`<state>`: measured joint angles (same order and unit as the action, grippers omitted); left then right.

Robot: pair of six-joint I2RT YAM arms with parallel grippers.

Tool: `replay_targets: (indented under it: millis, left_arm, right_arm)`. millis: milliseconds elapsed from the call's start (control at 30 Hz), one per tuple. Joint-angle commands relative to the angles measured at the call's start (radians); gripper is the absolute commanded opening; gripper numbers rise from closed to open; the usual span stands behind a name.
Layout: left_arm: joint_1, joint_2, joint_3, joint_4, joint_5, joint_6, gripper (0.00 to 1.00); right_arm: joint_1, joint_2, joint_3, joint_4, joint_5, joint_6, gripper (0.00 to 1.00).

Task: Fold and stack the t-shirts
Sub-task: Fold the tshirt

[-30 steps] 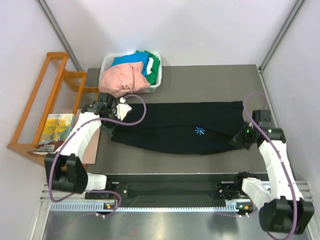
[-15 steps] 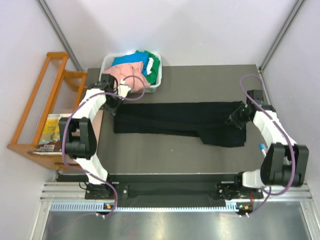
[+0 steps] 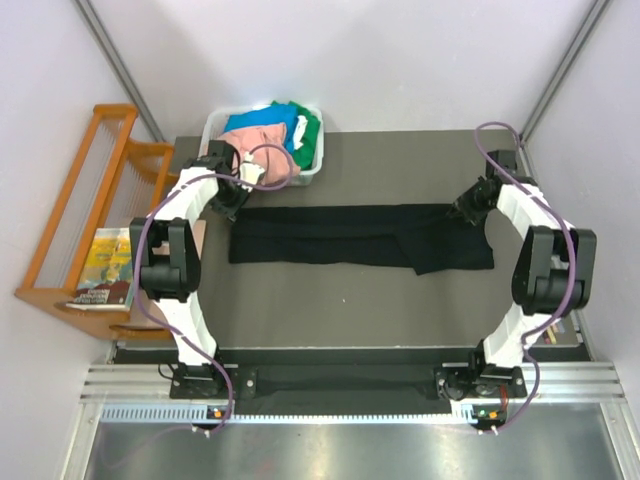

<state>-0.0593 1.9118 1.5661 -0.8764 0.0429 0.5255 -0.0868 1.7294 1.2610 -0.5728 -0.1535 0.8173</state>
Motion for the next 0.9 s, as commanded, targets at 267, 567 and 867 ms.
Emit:
replay_targets:
  millis: [267,567,867]
  left_arm:
    - [0.009,-0.031,-0.057,0.063,-0.034,-0.001,0.94]
    - [-0.065,-0.189,-0.057,-0.059,0.023,-0.050,0.99]
    - [-0.234,-0.188,-0.219,0.011,0.008,-0.137,0.99]
  right_arm:
    - [0.005,0.176,0.112,0.056,0.048,0.026,0.02]
    - [0.009,0.318,0.239,0.002,0.062,-0.026,0.05]
    - [0.012,0.271,0.243,-0.039,0.097,-0.076,0.61]
